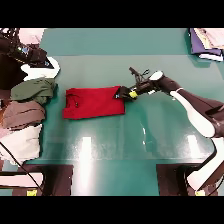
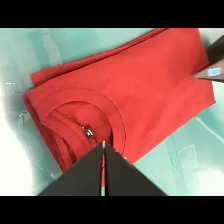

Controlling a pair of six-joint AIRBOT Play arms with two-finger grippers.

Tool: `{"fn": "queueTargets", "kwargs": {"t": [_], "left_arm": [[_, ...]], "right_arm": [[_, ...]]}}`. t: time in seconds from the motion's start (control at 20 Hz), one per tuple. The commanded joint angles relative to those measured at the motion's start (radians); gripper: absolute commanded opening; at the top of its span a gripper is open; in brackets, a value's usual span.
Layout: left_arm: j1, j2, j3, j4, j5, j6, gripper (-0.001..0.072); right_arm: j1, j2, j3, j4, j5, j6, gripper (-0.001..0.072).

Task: Fold the shirts.

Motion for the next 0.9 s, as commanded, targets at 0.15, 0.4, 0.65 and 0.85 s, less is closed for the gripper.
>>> {"fn": "queueTargets", "kwargs": {"t": [0.15,0.4,0.65,0.85], "left_arm": [[0.000,0.000,0.000,0.000,-0.007,0.005,0.0022],[0.000,0.000,0.000,0.001,-0.006,0.005,0.0022],[-0.001,0.000,0.000,0.000,-0.004,0.004,0.0022],[-0.001,0.000,0.000,-0.006,0.003,-0.018,0.0022]], "right_arm": [[0.083,-0.084,0.088,0.093,0.015,-0.103,0.0237],[0.046,-0.053,0.078,0.098,0.134,-0.169,0.0014],[-0.172,0.245,-0.196,0.015,-0.011,-0.170,0.0014],[-0.517,0.474,-0.356,-0.010,-0.068,-0.170,0.0014]]}}
